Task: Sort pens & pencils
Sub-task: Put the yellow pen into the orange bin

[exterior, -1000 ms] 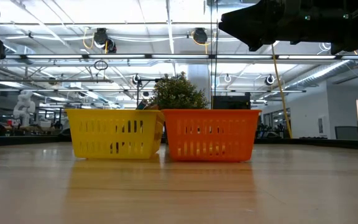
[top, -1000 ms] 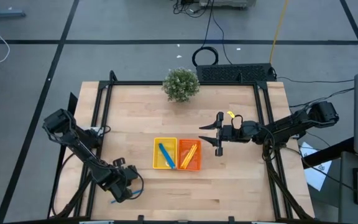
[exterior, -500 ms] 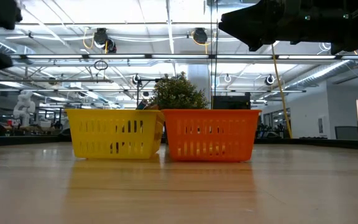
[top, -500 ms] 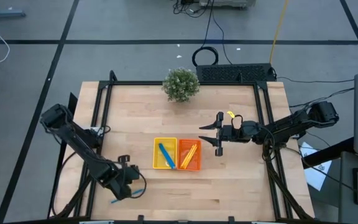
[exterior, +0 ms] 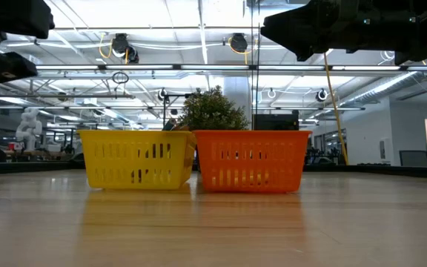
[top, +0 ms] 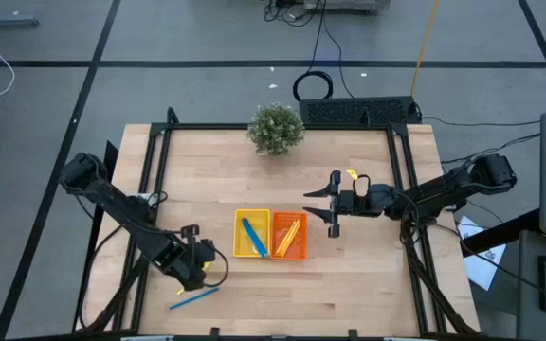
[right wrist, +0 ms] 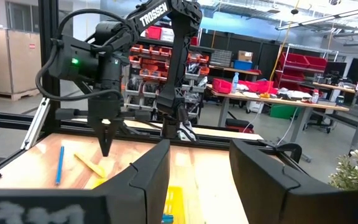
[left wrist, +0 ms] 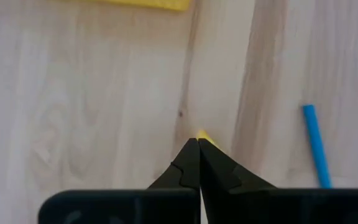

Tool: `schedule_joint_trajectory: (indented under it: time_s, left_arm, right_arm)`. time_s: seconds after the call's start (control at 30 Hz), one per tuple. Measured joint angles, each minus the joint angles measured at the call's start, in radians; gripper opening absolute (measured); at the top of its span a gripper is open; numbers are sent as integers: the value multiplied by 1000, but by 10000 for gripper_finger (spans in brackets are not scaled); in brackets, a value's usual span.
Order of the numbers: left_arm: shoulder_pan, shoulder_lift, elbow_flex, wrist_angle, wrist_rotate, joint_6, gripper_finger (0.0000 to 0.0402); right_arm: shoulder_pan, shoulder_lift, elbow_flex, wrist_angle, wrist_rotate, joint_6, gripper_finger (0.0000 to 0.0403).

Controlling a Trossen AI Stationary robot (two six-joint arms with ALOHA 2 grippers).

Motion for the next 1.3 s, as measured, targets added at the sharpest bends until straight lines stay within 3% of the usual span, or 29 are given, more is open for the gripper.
schedule_joint_trajectory:
  time_s: [0.17,0.47,0.6,0.77,1.03,1.3]
  left_arm:
    - [-14,0,0,1,40,-148,22]
    - [-71,9,-32,149,44,-409,133]
    - [-66,61,-74,212,59,-545,164]
    - [-56,120,-79,181,76,-590,168]
    - [-56,124,-79,179,57,-580,161]
    - [-56,124,-78,149,101,-544,159]
  right_arm:
    - [0,0,0,-7,0,0,155]
    - [0,0,0,-23,0,0,155]
    - [0,0,0,-23,0,0,155]
    - [0,0,0,-23,0,0,155]
    - [0,0,0,-28,0,0,155]
    - [0,0,0,-28,0,0,155]
